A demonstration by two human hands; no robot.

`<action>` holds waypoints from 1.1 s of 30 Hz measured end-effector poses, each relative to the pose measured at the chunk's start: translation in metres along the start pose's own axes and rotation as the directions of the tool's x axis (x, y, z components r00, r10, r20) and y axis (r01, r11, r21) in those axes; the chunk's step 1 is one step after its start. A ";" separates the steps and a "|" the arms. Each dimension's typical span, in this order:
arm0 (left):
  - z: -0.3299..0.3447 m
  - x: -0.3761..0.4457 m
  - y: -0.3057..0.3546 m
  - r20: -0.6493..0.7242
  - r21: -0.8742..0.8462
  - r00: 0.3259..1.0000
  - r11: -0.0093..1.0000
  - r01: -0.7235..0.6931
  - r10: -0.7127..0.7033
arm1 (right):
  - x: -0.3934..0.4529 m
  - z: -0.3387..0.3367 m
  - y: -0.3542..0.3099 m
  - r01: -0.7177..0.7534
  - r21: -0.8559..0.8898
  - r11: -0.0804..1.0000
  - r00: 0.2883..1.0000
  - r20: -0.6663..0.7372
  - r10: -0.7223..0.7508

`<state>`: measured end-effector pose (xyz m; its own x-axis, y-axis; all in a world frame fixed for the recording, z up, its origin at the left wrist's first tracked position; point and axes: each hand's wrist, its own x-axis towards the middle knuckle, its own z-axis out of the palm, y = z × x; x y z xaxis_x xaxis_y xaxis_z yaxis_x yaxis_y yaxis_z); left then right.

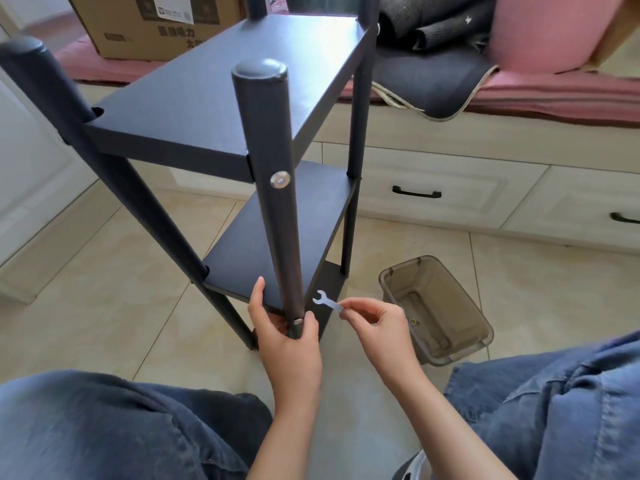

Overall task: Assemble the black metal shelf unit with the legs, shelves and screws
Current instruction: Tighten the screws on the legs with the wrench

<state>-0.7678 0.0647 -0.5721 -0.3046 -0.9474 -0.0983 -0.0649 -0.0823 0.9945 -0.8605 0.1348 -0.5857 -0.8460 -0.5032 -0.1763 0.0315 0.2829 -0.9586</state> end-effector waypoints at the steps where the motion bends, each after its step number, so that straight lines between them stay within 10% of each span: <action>1: 0.003 -0.001 -0.001 -0.024 0.012 1.000 1.000 -0.005 0.005 | 0.000 -0.006 0.001 -0.014 -0.014 1.000 1.000 -0.014 0.014; 18: 0.006 -0.008 0.000 -0.061 -0.032 0.998 0.999 -0.014 0.012 | 0.083 -0.128 0.091 -0.622 -0.010 0.783 0.755 -0.273 0.596; 33: 0.006 -0.007 0.004 -0.053 0.022 0.998 1.000 0.015 -0.014 | 0.080 -0.111 0.082 -0.647 0.044 0.761 0.742 -0.192 0.642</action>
<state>-0.7713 0.0730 -0.5678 -0.2525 -0.9614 -0.1098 -0.0901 -0.0896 0.9919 -0.9843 0.2083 -0.6536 -0.7097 -0.0354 -0.7037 0.5949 0.5049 -0.6254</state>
